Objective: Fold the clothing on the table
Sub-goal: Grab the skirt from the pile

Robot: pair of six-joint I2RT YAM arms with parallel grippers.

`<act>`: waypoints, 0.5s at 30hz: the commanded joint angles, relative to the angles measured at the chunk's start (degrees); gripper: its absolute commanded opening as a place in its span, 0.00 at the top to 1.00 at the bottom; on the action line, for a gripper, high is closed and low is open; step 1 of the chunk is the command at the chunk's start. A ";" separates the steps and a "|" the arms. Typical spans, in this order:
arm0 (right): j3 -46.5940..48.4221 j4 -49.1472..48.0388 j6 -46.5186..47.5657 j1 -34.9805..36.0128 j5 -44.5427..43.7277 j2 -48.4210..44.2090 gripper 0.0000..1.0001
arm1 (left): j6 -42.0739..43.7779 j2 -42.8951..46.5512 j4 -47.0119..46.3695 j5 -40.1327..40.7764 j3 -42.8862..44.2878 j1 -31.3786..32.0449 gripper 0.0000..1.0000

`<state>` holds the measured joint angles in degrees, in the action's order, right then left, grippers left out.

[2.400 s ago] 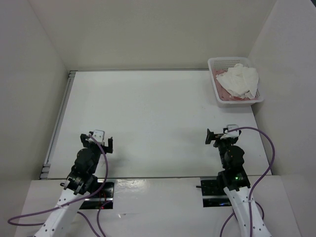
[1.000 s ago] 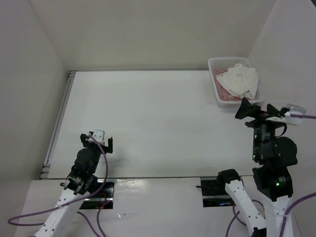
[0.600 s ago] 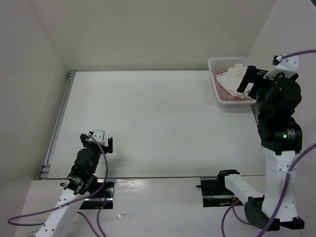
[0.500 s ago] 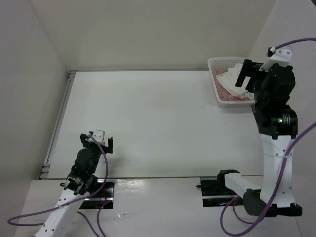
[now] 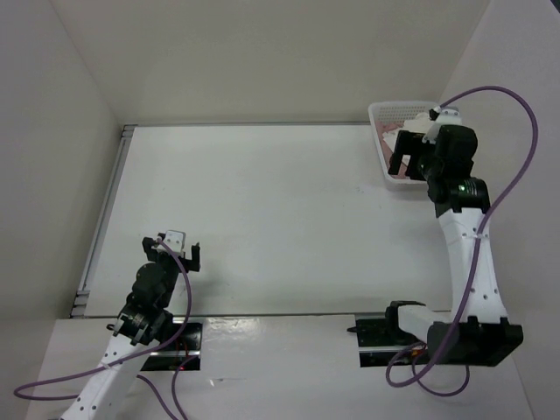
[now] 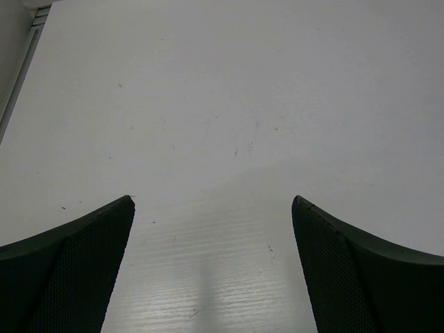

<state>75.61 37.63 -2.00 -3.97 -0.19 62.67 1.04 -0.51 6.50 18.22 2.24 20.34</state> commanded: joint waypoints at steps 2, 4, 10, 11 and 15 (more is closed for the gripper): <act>1.73 2.08 0.32 -2.44 6.76 8.94 0.02 | -1.21 7.28 -1.23 1.29 -2.06 0.14 0.00; 2.43 3.85 3.65 -3.67 8.79 12.02 0.02 | -1.21 7.28 -1.23 2.34 -2.06 1.11 0.00; 0.16 4.39 6.48 -3.68 8.54 11.69 0.02 | -1.21 7.28 -1.23 2.35 -2.06 1.72 0.00; -0.55 3.78 7.35 -3.68 8.54 11.68 0.02 | -1.21 7.28 -1.23 2.35 -2.06 1.72 0.00; -1.17 3.77 8.94 -5.42 10.64 10.27 0.02 | -1.21 7.28 -1.23 2.35 -2.06 1.72 0.00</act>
<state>75.07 41.63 4.49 -7.62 8.10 75.66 1.04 -0.51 6.50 19.73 2.24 21.85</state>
